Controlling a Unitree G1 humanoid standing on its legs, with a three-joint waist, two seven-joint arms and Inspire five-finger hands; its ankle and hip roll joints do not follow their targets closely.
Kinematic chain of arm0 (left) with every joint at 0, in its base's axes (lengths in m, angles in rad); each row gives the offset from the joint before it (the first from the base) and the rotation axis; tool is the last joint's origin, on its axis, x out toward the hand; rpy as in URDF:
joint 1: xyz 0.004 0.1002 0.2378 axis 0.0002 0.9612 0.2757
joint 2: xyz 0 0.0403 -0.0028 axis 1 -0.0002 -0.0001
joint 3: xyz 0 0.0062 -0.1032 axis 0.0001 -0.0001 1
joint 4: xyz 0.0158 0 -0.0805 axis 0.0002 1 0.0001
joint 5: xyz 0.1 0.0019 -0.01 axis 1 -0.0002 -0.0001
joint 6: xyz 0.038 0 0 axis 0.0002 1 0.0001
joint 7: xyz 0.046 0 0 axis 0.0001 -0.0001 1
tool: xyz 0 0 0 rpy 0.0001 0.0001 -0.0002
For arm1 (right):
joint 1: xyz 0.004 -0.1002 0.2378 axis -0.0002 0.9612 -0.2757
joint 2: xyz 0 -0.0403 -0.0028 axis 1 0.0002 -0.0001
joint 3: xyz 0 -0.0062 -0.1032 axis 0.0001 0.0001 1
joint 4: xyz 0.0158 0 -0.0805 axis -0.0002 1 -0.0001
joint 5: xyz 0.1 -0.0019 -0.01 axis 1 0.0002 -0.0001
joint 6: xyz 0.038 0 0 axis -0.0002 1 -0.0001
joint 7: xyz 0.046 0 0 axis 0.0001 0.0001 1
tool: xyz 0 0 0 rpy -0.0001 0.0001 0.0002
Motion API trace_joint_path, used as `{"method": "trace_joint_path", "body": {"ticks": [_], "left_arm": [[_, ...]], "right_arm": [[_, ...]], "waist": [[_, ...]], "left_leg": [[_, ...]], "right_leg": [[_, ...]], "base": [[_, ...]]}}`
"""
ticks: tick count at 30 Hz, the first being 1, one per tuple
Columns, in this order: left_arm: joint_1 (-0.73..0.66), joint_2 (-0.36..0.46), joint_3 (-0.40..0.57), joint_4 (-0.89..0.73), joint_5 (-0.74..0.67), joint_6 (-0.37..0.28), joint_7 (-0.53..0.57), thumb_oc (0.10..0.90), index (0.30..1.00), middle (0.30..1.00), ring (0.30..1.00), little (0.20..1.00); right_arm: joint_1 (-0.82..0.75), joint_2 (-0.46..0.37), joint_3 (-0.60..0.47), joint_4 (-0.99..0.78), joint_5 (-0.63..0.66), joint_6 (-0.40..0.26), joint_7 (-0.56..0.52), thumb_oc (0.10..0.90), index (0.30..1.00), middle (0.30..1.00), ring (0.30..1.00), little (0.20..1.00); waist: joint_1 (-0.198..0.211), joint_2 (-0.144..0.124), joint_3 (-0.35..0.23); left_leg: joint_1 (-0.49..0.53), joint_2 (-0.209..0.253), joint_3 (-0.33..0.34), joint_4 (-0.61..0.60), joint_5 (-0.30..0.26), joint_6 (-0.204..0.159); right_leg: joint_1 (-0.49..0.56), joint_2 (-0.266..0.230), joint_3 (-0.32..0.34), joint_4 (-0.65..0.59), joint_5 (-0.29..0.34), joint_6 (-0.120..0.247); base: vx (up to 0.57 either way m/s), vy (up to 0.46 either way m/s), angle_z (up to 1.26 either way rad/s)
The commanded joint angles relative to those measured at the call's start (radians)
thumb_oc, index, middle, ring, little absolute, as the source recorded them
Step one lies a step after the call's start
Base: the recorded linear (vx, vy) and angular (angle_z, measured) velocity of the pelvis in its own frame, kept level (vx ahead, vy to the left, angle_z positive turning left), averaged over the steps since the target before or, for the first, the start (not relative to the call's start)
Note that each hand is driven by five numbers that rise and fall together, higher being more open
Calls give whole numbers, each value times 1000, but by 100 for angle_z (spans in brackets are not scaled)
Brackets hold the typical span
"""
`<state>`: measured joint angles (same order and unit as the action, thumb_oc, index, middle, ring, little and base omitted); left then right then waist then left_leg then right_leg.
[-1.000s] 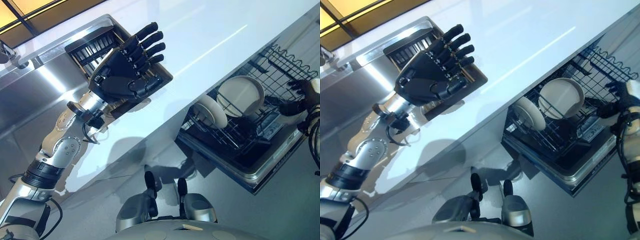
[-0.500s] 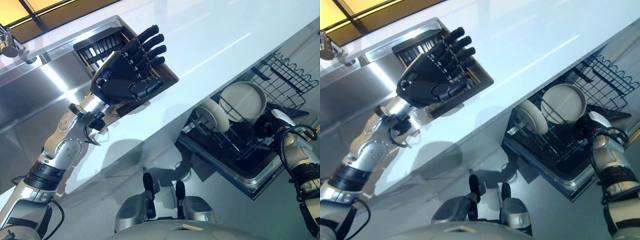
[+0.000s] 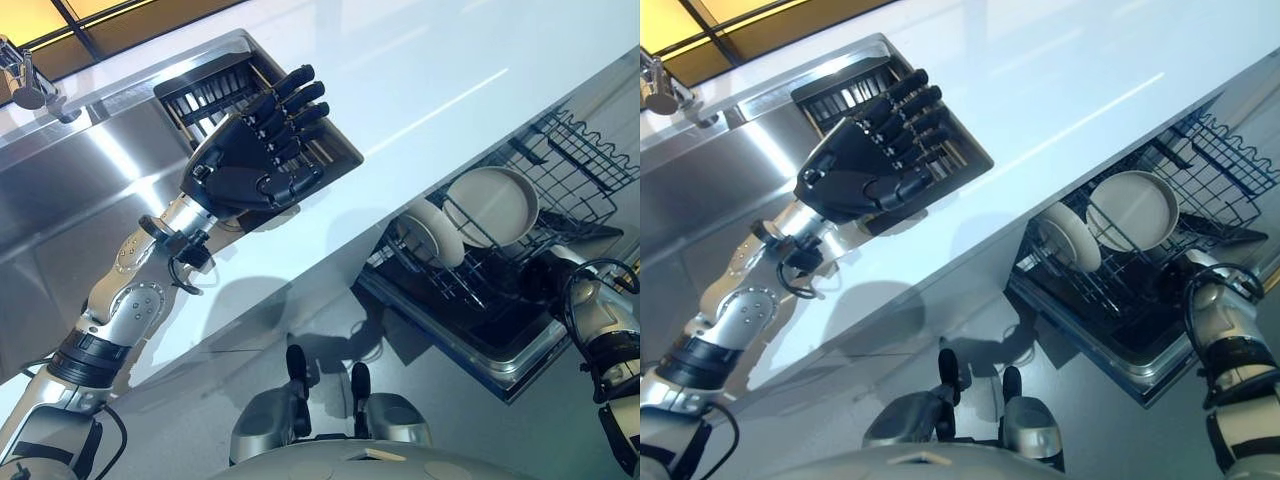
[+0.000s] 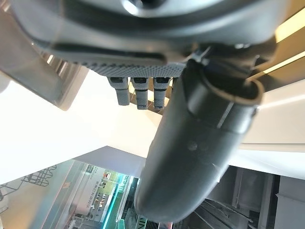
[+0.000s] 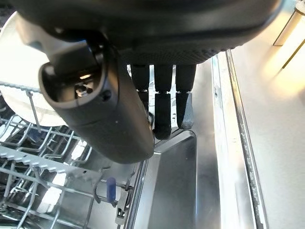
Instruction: Pick up plates and place into dishwasher.
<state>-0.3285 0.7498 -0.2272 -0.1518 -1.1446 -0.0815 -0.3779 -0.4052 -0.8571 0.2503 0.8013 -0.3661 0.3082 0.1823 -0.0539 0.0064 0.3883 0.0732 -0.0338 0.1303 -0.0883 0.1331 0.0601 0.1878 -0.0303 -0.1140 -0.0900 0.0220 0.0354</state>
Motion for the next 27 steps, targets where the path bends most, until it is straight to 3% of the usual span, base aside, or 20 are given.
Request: {"method": "trace_joint_path", "body": {"ticks": [1,12,14,20,27], "left_arm": [[-40,-44,42,-98,-14,-55,-10,800,900,900,900,900],[-56,-70,38,-89,-14,-46,-20,800,900,900,900,900],[-59,-85,29,-90,-7,-50,-24,800,900,900,900,900],[-91,-104,10,-86,-12,-46,-31,800,900,900,900,900],[-120,-115,-12,-93,-16,-43,-26,800,900,900,900,900]], "right_arm": [[-47,-73,66,88,-60,39,-11,100,300,300,300,200],[-84,9,114,112,-51,-20,-60,100,300,300,300,200],[-102,77,145,156,-61,-34,-58,100,300,300,300,200],[-175,173,209,317,-25,-63,-75,100,300,300,300,200],[-241,197,223,350,52,-107,-142,100,300,300,300,200]], "waist": [[21,-5,-82],[31,10,-70],[41,26,-63],[67,52,-54],[85,69,-50]], "left_leg": [[79,13,-9,12,-139,-33],[62,11,-18,23,-137,-34],[53,10,-23,28,-136,-34],[46,7,-41,31,-131,-38],[36,-1,-64,41,-129,-38]], "right_leg": [[-97,43,-26,108,-19,29],[-104,38,-26,105,-17,26],[-105,33,-31,102,-16,23],[-98,24,-48,99,-17,16],[-99,15,-61,106,-17,10]], "base": [[-5,-32,7],[-1,-4,1],[-17,-5,0],[-19,-9,7],[-14,-12,11]]}}
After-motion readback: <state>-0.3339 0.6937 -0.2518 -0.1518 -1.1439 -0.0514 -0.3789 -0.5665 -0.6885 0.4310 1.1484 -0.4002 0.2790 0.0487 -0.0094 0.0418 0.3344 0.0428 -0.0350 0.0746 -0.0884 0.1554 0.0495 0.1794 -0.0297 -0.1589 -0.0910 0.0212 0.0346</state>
